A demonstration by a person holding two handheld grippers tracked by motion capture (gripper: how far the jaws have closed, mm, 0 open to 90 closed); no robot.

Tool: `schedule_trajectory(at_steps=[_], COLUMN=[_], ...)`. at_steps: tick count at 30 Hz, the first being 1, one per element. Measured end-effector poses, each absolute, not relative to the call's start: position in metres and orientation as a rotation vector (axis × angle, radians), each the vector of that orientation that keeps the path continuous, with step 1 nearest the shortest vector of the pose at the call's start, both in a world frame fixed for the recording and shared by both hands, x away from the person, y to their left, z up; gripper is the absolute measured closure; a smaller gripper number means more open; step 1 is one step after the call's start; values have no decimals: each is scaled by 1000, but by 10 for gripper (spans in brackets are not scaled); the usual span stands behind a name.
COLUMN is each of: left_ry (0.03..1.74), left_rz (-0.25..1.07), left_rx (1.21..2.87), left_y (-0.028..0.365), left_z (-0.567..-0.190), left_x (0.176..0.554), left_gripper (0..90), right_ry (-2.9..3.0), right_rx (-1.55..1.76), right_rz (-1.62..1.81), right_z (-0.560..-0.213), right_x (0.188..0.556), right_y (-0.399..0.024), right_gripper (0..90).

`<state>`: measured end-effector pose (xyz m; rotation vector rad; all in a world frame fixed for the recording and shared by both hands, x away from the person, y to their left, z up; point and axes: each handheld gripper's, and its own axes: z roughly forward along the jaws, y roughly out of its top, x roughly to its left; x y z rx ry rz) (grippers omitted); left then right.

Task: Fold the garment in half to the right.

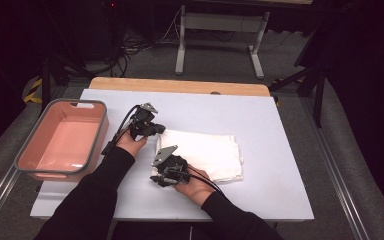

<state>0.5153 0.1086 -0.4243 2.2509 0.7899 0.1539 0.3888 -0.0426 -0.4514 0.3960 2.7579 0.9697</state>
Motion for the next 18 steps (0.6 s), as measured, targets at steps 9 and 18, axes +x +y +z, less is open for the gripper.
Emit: schedule_trajectory(at_steps=[9, 18], left_ry=[782, 772], left_rz=[146, 189], left_rx=[2251, 2256], left_y=[109, 116], left_z=[-423, -413], left_x=[516, 512], left_gripper=[843, 843], right_ry=[2779, 2735], right_rx=[418, 384], right_rz=[993, 1100], right_z=[-447, -432], right_x=[394, 387], right_y=[-48, -49], right_gripper=[830, 830])
